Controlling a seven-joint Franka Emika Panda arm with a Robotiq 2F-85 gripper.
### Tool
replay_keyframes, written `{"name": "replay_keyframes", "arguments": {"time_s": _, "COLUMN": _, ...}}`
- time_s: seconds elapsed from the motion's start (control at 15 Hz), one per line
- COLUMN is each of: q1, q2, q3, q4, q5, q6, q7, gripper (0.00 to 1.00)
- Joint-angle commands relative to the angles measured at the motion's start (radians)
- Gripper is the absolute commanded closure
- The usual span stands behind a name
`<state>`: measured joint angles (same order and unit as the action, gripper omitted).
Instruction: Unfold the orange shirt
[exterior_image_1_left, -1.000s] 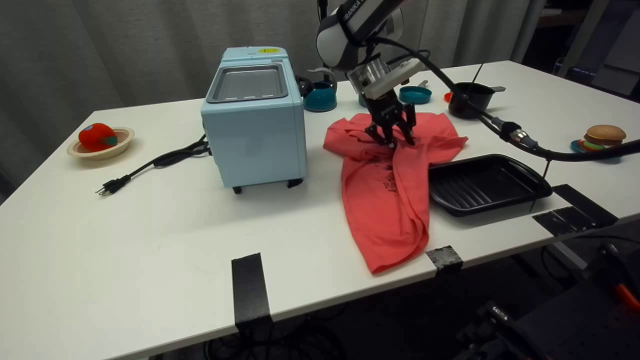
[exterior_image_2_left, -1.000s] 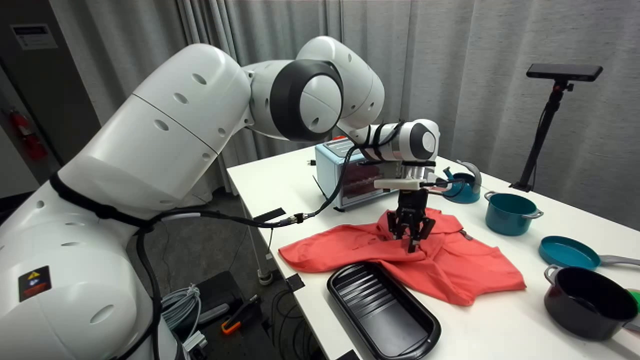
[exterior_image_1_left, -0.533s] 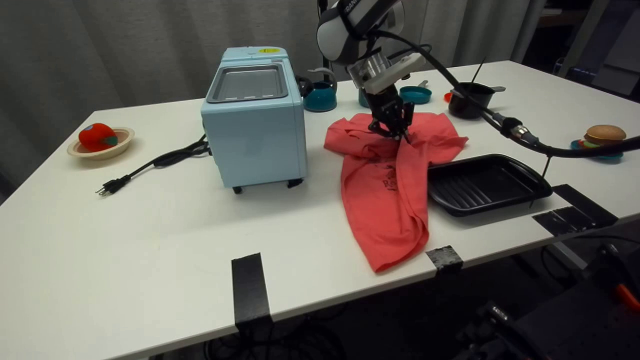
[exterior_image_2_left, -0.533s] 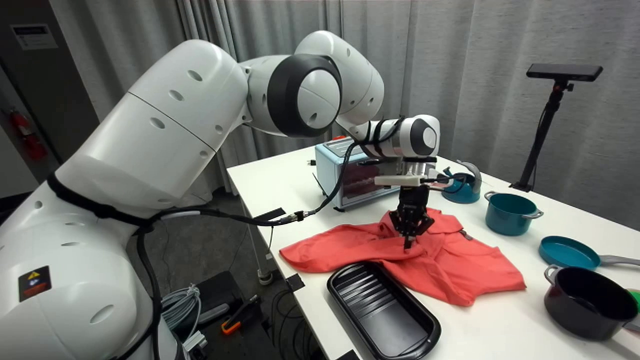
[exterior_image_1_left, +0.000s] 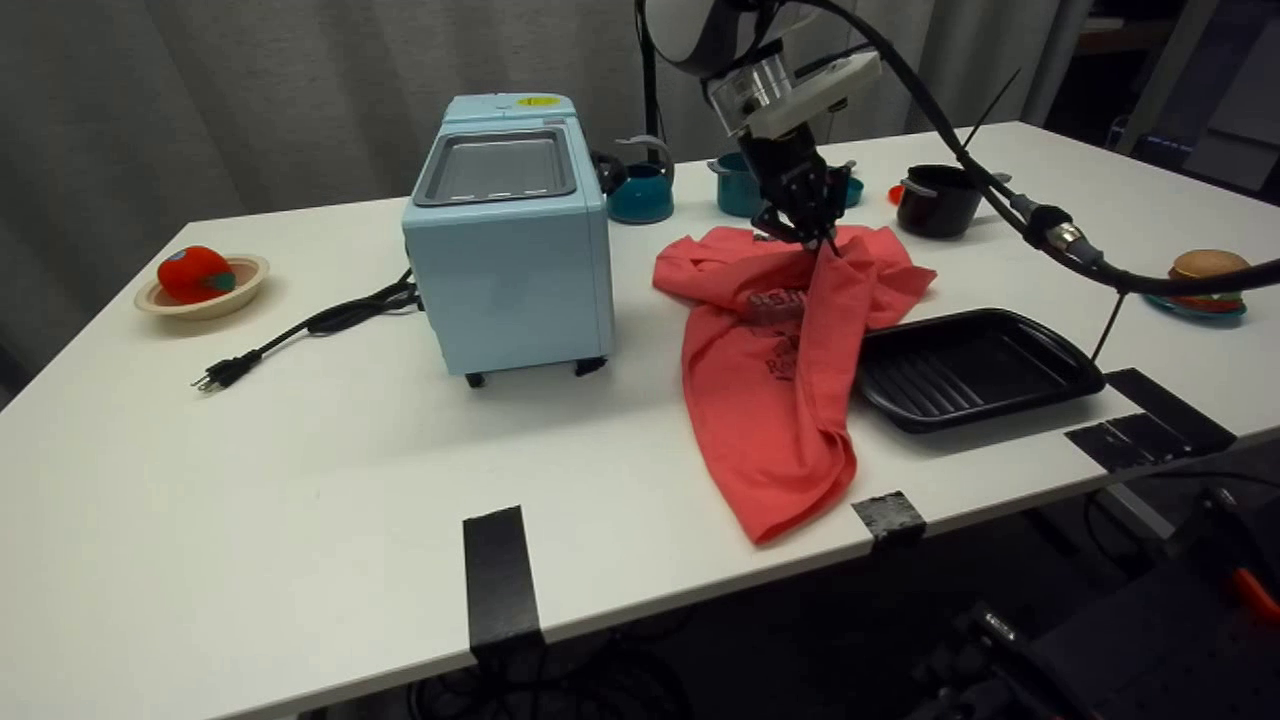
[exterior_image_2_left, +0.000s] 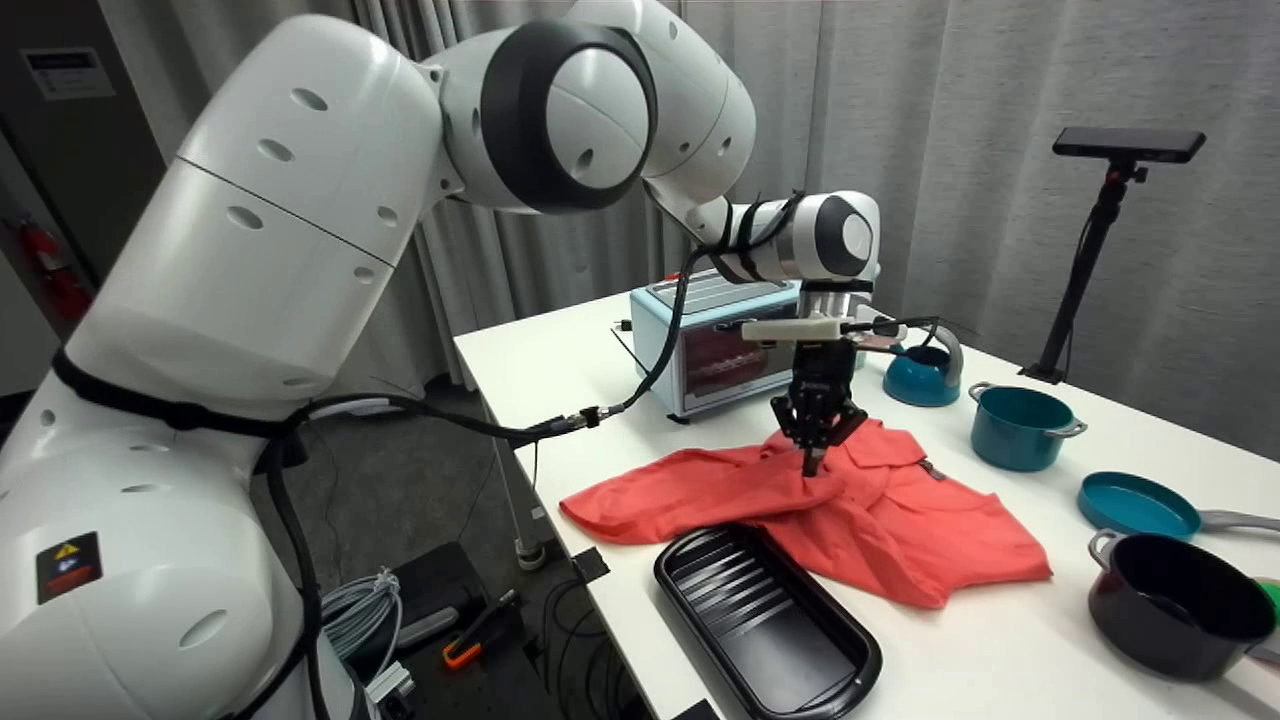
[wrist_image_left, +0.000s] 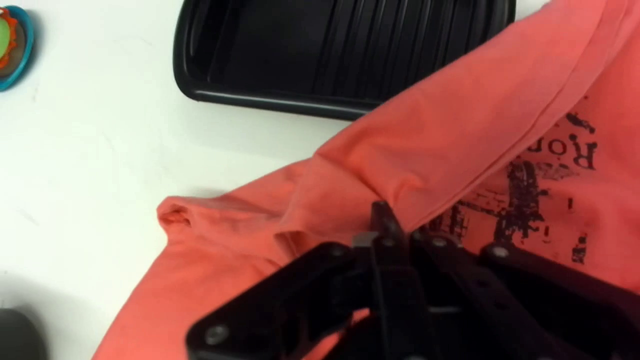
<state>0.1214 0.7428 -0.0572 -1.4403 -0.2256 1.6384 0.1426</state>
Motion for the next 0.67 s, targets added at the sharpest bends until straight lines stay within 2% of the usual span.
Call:
{"name": "replay_keyframes", "arguments": {"time_s": 0.0, "q1": -0.01, "q2": -0.139, "q3": 0.022, "q4": -0.19, "q5": -0.009, "q6": 0.007, "q7": -0.038, "gripper": 0.99}}
{"name": "replay_keyframes", "arguments": {"time_s": 0.27, "q1": -0.005, "q2": -0.224, "q3": 0.029, "q4": -0.343, "q5": -0.02, "q6": 0.015, "q7": -0.021, "gripper": 0.99}}
{"name": "replay_keyframes", "arguments": {"time_s": 0.33, "q1": -0.003, "q2": -0.239, "q3": 0.028, "q4": -0.375, "q5": -0.023, "q6": 0.019, "q7": -0.007, "gripper": 0.7}}
{"name": "replay_keyframes", "arguments": {"time_s": 0.4, "q1": -0.005, "q2": -0.253, "q3": 0.03, "q4": -0.404, "q5": -0.019, "q6": 0.022, "q7": -0.002, "gripper": 0.69}}
{"name": "replay_keyframes", "arguments": {"time_s": 0.6, "q1": -0.008, "q2": -0.284, "q3": 0.034, "q4": -0.47, "q5": -0.016, "q6": 0.024, "q7": 0.004, "gripper": 0.48}}
